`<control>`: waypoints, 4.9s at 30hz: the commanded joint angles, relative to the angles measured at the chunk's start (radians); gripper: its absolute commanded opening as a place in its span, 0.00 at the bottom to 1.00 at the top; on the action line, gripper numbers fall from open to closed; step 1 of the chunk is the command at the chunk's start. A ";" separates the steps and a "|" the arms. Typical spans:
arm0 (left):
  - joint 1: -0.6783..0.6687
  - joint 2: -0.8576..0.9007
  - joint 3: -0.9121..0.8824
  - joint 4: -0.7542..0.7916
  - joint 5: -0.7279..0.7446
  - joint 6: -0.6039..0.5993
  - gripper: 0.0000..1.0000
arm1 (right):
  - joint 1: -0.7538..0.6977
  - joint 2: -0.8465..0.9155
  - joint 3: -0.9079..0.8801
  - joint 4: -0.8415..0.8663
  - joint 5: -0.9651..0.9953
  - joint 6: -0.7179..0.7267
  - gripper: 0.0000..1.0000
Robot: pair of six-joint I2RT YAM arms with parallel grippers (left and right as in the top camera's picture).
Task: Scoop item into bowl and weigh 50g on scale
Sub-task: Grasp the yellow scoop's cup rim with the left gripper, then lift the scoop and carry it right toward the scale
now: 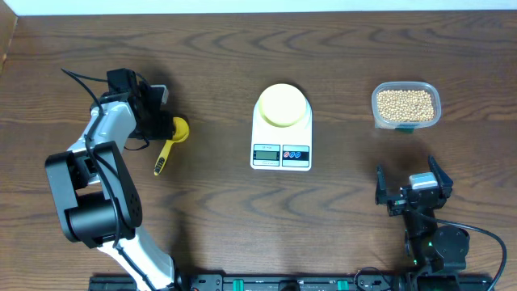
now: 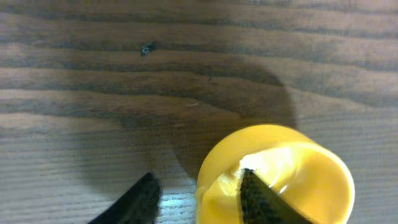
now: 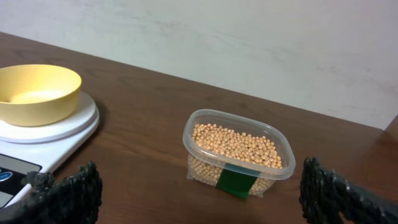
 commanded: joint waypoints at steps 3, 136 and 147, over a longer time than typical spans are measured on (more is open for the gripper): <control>0.003 0.013 0.018 0.023 -0.005 -0.058 0.27 | 0.007 -0.005 -0.002 -0.004 0.001 -0.010 0.99; 0.001 -0.248 -0.034 -0.016 -0.066 -0.548 0.07 | 0.007 -0.005 -0.002 -0.004 0.001 -0.010 0.99; -0.001 -0.268 -0.034 -0.078 -0.024 -0.682 0.08 | 0.007 -0.005 -0.002 -0.004 0.001 -0.010 0.99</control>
